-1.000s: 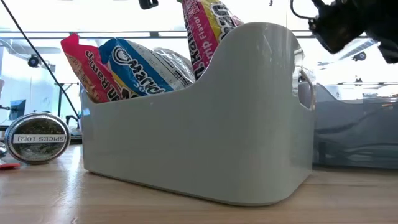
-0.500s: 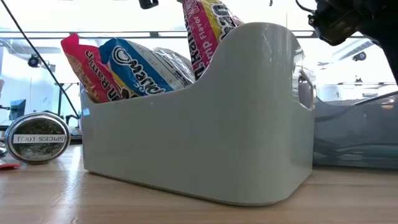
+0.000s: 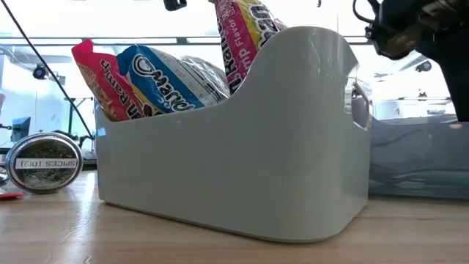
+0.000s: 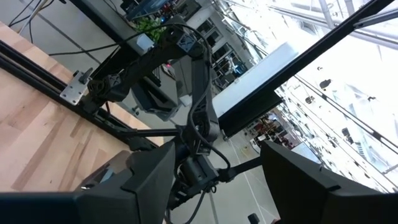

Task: Pick & Place Food Item
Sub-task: Put the silver spoon into the black bin

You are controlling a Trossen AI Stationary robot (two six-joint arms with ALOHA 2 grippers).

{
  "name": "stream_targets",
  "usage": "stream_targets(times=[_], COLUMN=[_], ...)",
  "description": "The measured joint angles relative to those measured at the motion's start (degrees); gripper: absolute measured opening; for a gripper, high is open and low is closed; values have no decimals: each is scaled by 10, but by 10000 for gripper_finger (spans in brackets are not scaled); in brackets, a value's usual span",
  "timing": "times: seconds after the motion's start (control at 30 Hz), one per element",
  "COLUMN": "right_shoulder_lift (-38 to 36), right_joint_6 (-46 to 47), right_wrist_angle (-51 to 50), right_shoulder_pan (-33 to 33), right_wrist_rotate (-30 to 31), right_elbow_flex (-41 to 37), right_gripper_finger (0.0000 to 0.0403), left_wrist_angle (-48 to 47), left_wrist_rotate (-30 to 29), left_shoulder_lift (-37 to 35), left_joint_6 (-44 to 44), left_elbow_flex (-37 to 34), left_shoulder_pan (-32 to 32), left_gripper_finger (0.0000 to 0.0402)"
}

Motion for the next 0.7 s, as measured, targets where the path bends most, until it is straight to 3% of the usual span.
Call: stream_targets(times=[0.7], right_shoulder_lift=[0], right_joint_6=[14], right_wrist_angle=[122], right_shoulder_pan=[0], right_wrist_rotate=[32], right_elbow_flex=[-87], right_gripper_finger=[10], left_wrist_angle=[0], left_wrist_rotate=[-2], left_shoulder_lift=[0], left_joint_6=[0], left_elbow_flex=[0], left_shoulder_pan=[0], left_gripper_finger=[240])
